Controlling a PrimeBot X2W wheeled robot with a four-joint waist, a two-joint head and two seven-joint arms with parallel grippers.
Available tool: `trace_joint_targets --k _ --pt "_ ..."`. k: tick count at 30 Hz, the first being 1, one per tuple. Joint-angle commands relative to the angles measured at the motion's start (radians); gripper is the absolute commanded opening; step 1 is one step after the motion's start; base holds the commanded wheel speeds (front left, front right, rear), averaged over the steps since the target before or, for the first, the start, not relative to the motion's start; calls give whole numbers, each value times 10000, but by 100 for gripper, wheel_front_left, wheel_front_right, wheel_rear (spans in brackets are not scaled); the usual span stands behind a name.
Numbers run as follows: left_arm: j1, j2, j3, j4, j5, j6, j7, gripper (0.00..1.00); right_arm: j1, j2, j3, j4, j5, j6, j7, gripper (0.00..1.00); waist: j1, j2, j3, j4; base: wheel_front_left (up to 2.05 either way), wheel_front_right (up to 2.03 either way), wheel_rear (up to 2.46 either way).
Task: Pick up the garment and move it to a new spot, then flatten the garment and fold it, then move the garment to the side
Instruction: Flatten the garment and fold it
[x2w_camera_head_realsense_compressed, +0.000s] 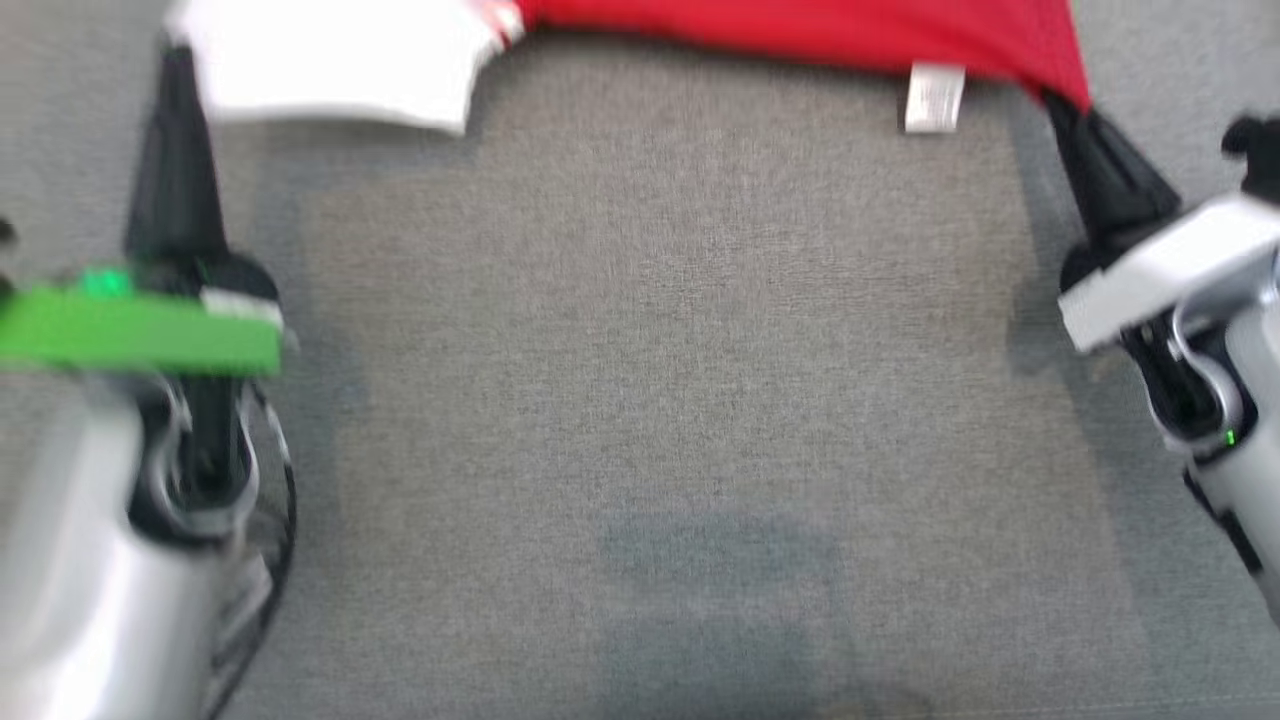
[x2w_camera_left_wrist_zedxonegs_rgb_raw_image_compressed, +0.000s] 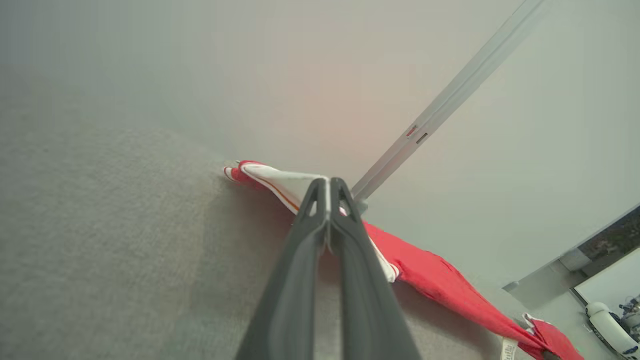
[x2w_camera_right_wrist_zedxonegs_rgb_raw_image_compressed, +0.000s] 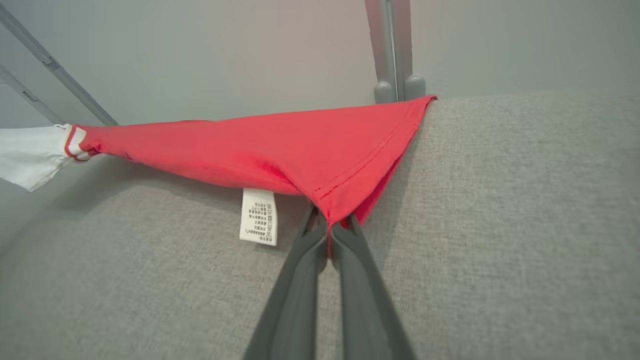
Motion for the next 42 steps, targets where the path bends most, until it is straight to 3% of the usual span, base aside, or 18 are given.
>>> trace_joint_targets --k 1,6,9,13,17,19,22,31,42 --pt "1408 97 84 -948 308 428 -50 0 935 -376 83 -413 139 3 -87 0 1 -1 -2127 263 0 0 0" --pt "4896 -336 427 -3540 333 1679 -49 0 3156 -1379 -279 -1649 -90 2 -145 0 1 -1 -2868 580 0 0 0" --pt "6376 -698 474 -4670 518 2227 -49 0 4844 -1674 -1242 -2323 67 -3 -42 0 1 -1 -3077 1055 0 0 0" --pt "7674 -955 46 -5481 680 2806 92 0 7722 -1428 -2970 -3424 -104 -6 204 0 1 -1 -3245 1781 0 0 0" --pt "8181 -874 -202 -6117 714 3071 295 0 9112 -765 -4050 -4869 -306 -5 563 0 1 -1 -2686 1705 0 0 0" --pt "8032 -713 -263 -6466 789 3231 583 0 9371 -140 -4515 -5977 -524 -5 1016 0 1 -1 -1927 1409 0 0 0" --pt "7266 -473 -291 -6559 909 3402 1074 0 8640 249 -4494 -6376 -727 -1 1399 0 1 -1 -1235 1065 0 0 0" --pt "4482 572 -236 -6547 1838 4122 2675 0 6776 442 -3770 -5848 -631 3 2101 0 1 -1 -213 -23 0 0 0" --pt "1689 1013 -475 -5086 2186 4546 4365 0 6209 353 -3462 -6069 190 3 2342 0 1 -1 137 -1010 0 0 0"
